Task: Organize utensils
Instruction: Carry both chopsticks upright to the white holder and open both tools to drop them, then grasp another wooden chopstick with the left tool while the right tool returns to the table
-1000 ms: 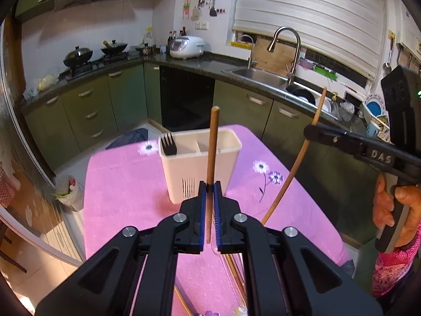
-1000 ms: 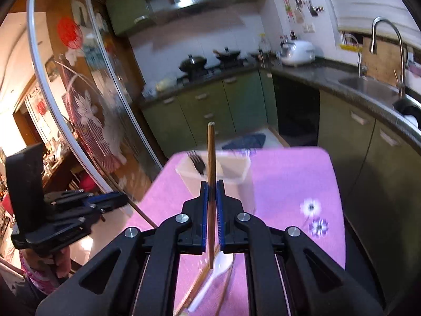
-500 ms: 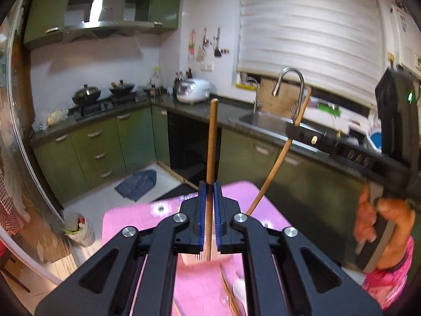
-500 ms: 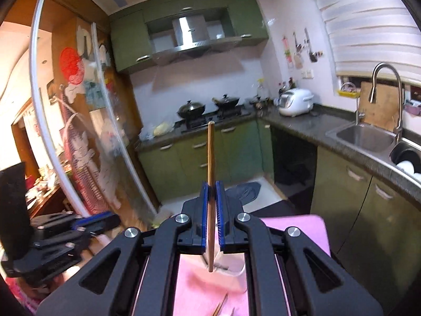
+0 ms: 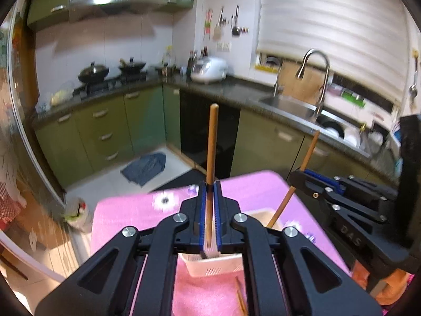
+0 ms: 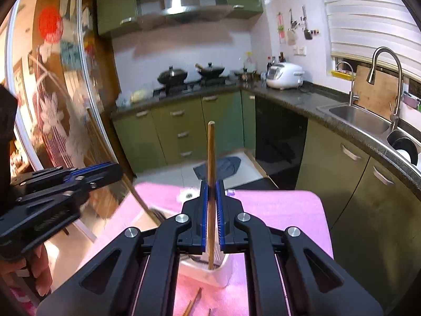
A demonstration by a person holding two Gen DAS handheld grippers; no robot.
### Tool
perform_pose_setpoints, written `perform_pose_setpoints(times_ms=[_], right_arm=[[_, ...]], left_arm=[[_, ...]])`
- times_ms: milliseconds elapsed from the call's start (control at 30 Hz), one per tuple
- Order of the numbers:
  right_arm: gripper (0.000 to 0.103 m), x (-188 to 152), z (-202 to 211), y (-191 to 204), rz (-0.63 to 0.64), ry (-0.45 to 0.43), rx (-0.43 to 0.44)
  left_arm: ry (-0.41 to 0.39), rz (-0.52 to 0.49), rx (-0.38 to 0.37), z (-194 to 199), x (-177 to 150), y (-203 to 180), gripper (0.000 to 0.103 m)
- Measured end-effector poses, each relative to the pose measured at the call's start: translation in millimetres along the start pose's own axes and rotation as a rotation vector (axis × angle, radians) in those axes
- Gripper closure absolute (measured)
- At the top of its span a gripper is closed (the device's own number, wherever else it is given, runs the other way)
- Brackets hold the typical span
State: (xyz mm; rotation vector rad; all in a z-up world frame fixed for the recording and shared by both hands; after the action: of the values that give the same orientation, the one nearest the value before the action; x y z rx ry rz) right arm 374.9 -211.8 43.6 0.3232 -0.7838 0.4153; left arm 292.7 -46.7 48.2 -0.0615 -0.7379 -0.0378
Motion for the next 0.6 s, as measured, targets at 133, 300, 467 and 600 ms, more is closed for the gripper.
perform_pose_setpoints(times_ms=[133, 300, 467, 600], right_arm=[[0.096, -24, -27, 6, 0.022, 0.044, -0.008], [0.079, -43, -45, 10, 0.03, 0.072, -0.006], [0.04, -52, -19, 13, 0.04, 0.026, -0.008], [0.018, -80, 15, 14, 0.075, 0.021, -0.014]], left_arm=[[0.075, 0.001, 0.012, -26, -23, 6, 0.097], [0.126, -0.008, 0.012, -38, -47, 8, 0.089], [0.139, -0.004, -0.013, -21, -67, 9, 0.066], [0.157, -0.026, 0.009, 5, -107, 8, 0.049]])
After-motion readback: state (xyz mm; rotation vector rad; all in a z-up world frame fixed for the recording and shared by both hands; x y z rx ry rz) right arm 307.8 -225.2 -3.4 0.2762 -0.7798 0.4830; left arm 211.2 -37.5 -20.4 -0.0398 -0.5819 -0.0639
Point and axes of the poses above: each gripper's, at about its wrist camera, not at the fingertips, and z roughly against the way its jaws point, y to its left, x to its top, the point moved 5 cm from there along -z, roughly the way its jaws point, and after that the axes turned 12 degrees about y, right-handed, at the moved point
